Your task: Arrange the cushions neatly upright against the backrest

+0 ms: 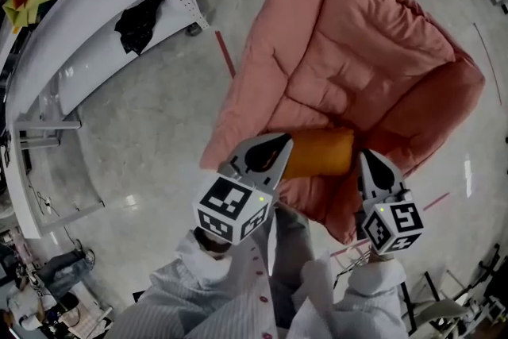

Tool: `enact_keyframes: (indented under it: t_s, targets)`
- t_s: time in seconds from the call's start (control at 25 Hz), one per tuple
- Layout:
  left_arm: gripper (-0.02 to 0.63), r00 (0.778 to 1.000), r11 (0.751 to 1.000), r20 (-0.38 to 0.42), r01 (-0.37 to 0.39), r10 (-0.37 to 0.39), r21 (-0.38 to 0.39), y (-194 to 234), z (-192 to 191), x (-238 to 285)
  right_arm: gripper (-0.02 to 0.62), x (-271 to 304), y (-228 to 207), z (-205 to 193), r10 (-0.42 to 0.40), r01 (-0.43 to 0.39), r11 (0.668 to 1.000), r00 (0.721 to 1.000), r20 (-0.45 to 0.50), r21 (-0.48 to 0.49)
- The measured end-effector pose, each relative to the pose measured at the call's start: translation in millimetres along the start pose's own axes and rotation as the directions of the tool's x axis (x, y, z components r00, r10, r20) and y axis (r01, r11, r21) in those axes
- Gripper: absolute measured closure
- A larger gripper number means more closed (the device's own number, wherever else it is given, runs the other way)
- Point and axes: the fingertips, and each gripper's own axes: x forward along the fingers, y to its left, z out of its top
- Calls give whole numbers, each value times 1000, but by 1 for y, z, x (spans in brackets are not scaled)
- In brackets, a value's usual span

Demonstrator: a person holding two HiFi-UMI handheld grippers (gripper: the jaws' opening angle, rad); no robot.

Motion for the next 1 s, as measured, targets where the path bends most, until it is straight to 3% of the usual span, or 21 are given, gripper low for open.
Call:
enact_keyframes:
  t_s: [0.44,0.76,0.92,1.0]
  targets:
    - [595,988,987,-105,-120,110,-102,40,-91,28,580,48,-39,-81,27,-26,1000,987,-160,10]
    - [594,962,965,-186,-226,200,-133,70,-150,45,578,80,-61,-129,62,-61,998,967,-246,11]
    - [552,946,958,-239,-255,218,-133,78,-182,56,571,92,-76,-152,61,-52,998,961,-269,40]
    - [524,937,952,-265,-271,226,-146,85,-198,60,525,100,-82,-163,59,-45,997,957,-283,58]
